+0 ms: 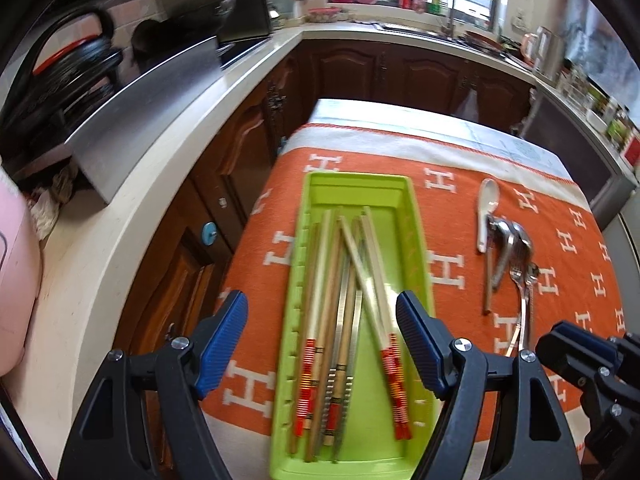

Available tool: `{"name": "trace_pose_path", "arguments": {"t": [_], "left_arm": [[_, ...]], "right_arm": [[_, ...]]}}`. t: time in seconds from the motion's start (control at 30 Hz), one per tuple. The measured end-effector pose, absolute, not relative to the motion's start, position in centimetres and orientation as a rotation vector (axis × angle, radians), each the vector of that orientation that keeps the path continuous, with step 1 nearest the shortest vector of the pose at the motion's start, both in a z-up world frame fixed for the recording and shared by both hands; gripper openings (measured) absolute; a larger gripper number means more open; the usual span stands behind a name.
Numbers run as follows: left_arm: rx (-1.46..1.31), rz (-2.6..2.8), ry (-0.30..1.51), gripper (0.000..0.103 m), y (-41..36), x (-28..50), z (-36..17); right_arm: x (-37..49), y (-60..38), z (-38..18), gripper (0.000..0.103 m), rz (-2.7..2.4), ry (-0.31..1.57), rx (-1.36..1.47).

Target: Organize utensils

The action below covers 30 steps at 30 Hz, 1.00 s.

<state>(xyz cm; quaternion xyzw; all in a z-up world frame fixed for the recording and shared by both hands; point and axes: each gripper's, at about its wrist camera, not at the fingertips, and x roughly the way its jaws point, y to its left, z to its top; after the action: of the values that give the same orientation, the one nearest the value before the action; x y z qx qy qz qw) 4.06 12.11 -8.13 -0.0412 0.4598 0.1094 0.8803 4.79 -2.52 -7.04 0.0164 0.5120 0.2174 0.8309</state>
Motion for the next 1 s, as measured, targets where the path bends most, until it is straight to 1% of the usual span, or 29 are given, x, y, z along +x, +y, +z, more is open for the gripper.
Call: {"name": "trace_pose_path", "arguments": {"t": [0.07,0.53,0.8,0.87,1.0], "left_arm": [[-0.084,0.199,0.963,0.078,11.1,4.4,-8.1],[0.007,0.007,1.008,0.078,2.8,8.5,-9.2],[-0.114,-0.182,1.073,0.078,0.4,12.8,-11.2],[-0.142,-0.208,1.091,0.072,0.2,14.1,-11.9],[-0.196,-0.262,1.148,0.069,-0.2,16.7,-13.5]], "right_arm": [[4.8,-4.0,-6.8,0.02,0.45,1.079,0.055],[7.1,-14.6,-7.6,0.021,0.325,1.06,0.14],[9.6,-18.3,-8.9,0.021,0.29,1.054,0.198],[10.3,-19.3,-9.4,0.021,0.29,1.06,0.224],[12.0,-20.9,-10.8,0.021,0.282,1.079,0.269]]}}
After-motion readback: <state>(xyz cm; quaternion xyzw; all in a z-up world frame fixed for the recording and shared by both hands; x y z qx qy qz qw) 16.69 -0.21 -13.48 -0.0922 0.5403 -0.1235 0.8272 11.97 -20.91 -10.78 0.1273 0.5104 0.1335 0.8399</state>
